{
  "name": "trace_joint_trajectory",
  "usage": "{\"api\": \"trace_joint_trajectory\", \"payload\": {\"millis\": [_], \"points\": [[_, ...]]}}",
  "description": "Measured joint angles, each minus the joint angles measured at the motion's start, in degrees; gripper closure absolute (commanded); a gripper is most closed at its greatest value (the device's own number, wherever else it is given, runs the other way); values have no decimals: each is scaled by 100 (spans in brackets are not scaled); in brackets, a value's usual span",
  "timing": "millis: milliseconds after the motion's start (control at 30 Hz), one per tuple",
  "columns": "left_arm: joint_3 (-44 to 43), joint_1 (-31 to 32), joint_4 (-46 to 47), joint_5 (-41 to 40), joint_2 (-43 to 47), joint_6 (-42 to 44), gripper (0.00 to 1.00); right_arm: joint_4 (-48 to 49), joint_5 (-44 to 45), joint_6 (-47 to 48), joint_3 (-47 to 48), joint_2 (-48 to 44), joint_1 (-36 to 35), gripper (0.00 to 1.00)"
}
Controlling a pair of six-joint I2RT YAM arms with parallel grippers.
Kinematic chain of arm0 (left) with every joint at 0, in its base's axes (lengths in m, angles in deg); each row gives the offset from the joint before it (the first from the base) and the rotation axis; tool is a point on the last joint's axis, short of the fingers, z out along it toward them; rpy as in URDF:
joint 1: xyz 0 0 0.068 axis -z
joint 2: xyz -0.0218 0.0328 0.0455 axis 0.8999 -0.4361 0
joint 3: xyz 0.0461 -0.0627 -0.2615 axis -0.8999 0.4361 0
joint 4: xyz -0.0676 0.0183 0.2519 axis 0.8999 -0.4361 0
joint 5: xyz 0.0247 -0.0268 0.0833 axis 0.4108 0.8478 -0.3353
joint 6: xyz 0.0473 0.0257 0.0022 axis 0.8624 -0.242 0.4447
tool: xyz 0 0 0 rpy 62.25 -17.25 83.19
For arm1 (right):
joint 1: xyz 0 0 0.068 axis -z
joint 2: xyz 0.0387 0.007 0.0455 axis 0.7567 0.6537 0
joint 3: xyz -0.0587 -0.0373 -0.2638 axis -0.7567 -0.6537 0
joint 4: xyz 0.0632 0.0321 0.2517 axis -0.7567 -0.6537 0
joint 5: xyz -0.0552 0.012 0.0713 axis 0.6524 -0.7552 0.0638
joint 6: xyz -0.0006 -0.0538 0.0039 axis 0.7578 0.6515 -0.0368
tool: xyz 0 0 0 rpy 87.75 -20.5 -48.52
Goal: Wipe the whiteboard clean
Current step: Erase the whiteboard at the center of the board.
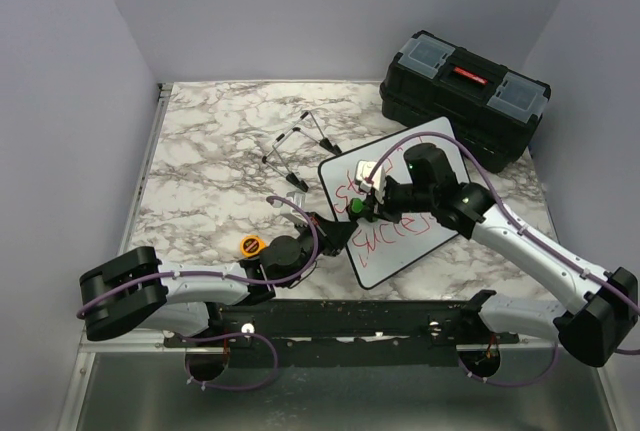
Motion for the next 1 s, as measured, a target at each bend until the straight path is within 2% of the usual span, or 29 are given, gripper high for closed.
{"api": "trace_joint_trajectory", "payload": {"millis": [133, 400, 667, 1000], "points": [[0, 4, 48, 0, -48, -9, 100, 4, 310, -13, 20, 4, 0, 99], [-107, 9, 170, 2, -302, -107, 100, 2, 289, -144, 334, 214, -28, 99], [-157, 9, -46, -46, -273, -295, 100, 24, 282, -151, 433, 409, -503, 99], [-87, -4, 70, -59, -273, -199, 100, 278, 1292, -621, 415, 435, -662, 99]]}}
